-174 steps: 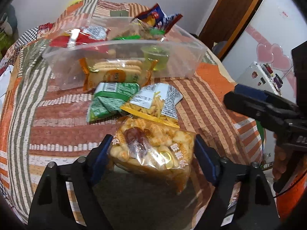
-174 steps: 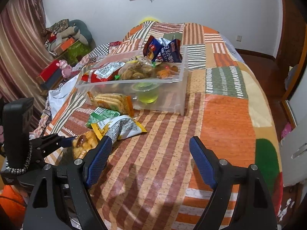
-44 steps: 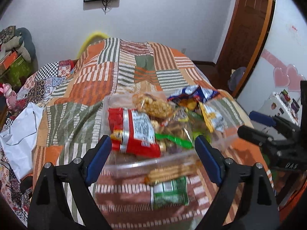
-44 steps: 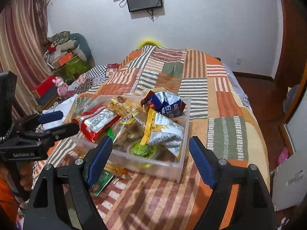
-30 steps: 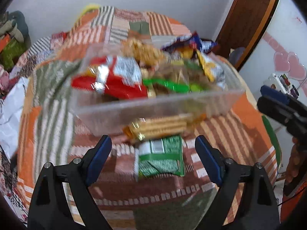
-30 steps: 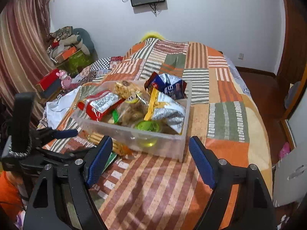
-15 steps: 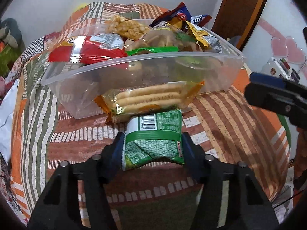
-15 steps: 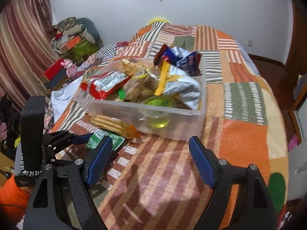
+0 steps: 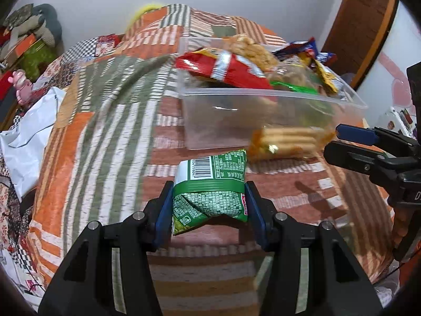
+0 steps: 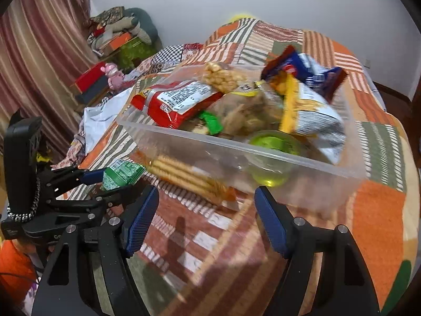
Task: Organize snacks
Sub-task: 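Grasp the green snack pack with the left tool while the right tool grasps the long biscuit pack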
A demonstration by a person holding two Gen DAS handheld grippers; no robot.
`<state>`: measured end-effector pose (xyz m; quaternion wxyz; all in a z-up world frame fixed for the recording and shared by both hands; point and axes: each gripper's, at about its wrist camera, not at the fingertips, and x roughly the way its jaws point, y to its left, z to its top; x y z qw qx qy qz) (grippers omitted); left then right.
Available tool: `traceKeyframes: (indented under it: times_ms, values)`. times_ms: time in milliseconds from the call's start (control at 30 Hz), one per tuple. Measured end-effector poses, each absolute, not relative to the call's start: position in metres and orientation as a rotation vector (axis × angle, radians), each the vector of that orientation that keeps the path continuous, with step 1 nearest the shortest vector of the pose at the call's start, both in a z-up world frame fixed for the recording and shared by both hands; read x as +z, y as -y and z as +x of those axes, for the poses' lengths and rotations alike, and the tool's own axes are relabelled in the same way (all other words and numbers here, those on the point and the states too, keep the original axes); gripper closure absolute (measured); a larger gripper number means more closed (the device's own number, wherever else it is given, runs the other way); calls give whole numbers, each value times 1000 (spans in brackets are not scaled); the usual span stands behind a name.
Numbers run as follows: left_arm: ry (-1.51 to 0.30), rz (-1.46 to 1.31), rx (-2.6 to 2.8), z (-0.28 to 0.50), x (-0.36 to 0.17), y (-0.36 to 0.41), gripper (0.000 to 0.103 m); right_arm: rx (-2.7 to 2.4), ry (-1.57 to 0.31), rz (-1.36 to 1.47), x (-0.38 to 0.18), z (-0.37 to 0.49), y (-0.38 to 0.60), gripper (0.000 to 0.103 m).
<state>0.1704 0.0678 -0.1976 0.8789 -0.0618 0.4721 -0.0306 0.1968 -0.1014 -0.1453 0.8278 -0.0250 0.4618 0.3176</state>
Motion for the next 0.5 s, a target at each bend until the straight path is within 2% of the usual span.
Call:
traceKeyframes:
  times_ms: [400,500]
  values:
    - [-961,-124,-65,172,-195,-66,51,727,-1049,-178,-167,196,71,30]
    - [-963,-139,-53,168,-196,-72,51,729,-1063,-204,-169,202,64,27]
